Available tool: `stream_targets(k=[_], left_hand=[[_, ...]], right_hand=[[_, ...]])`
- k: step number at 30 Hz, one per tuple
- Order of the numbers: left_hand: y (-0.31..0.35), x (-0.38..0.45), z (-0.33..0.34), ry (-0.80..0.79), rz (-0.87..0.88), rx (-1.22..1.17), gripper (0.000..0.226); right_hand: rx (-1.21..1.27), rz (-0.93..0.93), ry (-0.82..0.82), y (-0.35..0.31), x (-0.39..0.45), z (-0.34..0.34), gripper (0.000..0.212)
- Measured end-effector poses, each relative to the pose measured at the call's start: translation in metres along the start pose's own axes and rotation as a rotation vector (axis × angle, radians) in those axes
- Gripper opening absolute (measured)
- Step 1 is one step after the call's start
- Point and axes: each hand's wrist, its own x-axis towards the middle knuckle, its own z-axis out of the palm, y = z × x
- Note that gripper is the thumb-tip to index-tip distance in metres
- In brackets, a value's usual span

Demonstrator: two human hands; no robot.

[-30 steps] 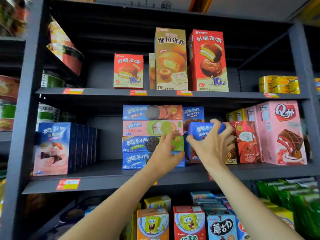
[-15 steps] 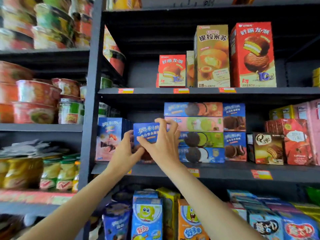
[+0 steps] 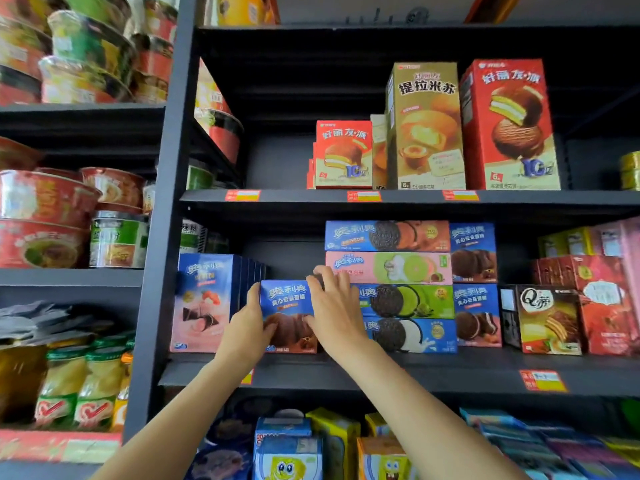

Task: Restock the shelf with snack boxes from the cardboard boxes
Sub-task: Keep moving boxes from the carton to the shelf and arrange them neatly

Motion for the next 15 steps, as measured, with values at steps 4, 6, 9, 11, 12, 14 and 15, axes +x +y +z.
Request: stream_targets(k=[4, 6, 9, 11, 12, 14, 15], left_hand=[[-0.004, 0.002, 0.011, -0.042, 0.001, 0.050, 0.075], [-0.006, -0.002, 0.012, -0.046, 0.006, 0.034, 0.077], [-0.003, -0.006, 0.009, 0.010, 0.016, 0.009, 0.072], [0.000, -0.006, 0.005, 0.037, 0.028, -0.002, 0.069], [0.001, -0.006, 0.002, 0.029, 0.031, 0.003, 0.069], [0.003, -0.005, -0.001, -0.037, 0.029, 0.037, 0.074], [0.004, -0.004, -0.002, -0.089, 0.022, 0.070, 0.077]], right_hand=[[-0.123, 0.043, 0.103, 0.001, 0.008, 0.009, 0.048], [-0.151, 0.083, 0.095, 0.002, 0.009, 0.013, 0.051], [-0.141, 0.119, 0.084, 0.005, 0.010, 0.019, 0.055], [-0.108, 0.111, 0.071, 0.003, 0.009, 0.017, 0.053], [-0.101, 0.089, 0.057, 0.002, 0.010, 0.019, 0.051], [-0.103, 0.062, 0.014, 0.001, 0.011, 0.019, 0.050], [-0.126, 0.061, 0.003, 0.000, 0.010, 0.018, 0.051]])
